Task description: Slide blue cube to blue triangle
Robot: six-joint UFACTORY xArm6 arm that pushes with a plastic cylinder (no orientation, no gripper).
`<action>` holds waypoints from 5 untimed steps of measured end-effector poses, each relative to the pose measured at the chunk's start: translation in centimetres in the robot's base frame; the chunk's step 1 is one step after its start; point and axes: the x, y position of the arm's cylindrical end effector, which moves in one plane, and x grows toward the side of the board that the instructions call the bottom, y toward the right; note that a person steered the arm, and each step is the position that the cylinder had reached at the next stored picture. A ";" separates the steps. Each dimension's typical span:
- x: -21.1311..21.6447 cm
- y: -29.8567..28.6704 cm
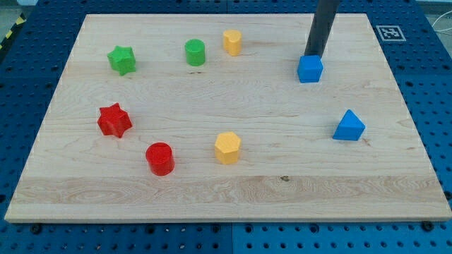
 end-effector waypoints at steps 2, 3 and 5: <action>1.6 0.0; 1.8 0.0; -0.7 -1.6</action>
